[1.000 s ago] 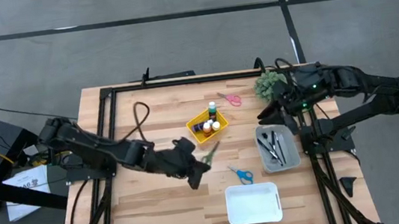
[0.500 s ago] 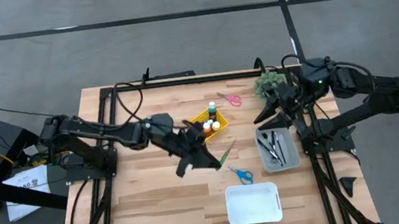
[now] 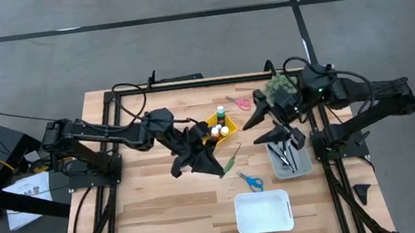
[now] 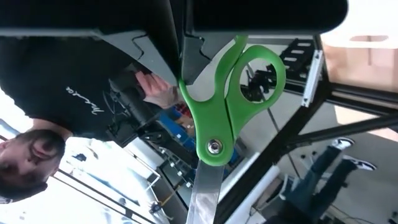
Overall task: Pick & Place Paint Supplies
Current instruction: Put the green scissors into the white bin
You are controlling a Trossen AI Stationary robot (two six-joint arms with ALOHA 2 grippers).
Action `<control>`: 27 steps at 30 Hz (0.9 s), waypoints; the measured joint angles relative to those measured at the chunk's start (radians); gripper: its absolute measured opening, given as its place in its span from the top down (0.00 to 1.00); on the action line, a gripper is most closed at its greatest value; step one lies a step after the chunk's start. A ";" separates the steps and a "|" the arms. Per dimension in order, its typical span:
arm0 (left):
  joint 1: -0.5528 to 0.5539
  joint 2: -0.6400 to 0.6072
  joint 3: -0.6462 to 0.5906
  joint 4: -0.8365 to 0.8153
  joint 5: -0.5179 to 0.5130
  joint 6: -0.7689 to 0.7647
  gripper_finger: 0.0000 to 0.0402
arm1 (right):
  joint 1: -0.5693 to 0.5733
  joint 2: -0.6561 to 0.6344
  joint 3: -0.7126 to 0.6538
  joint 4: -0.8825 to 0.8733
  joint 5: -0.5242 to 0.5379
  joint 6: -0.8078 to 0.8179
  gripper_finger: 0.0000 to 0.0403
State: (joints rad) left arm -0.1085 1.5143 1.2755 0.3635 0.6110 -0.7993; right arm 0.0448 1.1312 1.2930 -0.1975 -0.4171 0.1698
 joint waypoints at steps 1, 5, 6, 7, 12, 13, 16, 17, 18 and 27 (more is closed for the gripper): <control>0.000 0.000 0.000 0.001 0.008 -0.007 1.00 | 0.000 0.013 0.000 0.024 -0.012 0.007 0.46; 0.000 0.000 0.000 0.000 0.035 -0.021 1.00 | 0.003 0.069 0.000 0.115 -0.072 0.033 0.46; 0.000 0.000 0.000 0.000 0.042 -0.021 1.00 | 0.007 0.080 0.000 0.138 -0.082 0.039 0.47; 0.000 0.000 0.000 0.001 0.048 -0.025 1.00 | 0.010 0.088 0.003 0.147 -0.086 0.040 0.47; 0.000 0.000 0.000 0.000 0.056 -0.029 1.00 | 0.035 0.142 0.057 0.149 -0.108 0.039 0.48; 0.000 0.000 0.000 0.000 0.058 -0.029 1.00 | 0.041 0.153 0.070 0.149 -0.111 0.036 0.48; 0.009 0.000 0.000 0.000 0.079 -0.030 1.00 | 0.052 0.187 0.108 0.150 -0.117 0.033 0.48; 0.010 0.000 0.000 0.000 0.078 -0.030 1.00 | 0.055 0.199 0.119 0.150 -0.125 0.032 0.48; 0.010 0.000 0.000 0.001 0.079 -0.030 1.00 | 0.055 0.211 0.129 0.148 -0.135 0.033 0.48; 0.009 0.000 0.000 0.051 0.098 -0.047 1.00 | 0.054 0.244 0.155 0.144 -0.163 0.038 0.51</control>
State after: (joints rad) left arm -0.0994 1.5143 1.2755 0.4141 0.7094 -0.8463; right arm 0.0990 1.3749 1.4483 -0.0538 -0.5797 0.2073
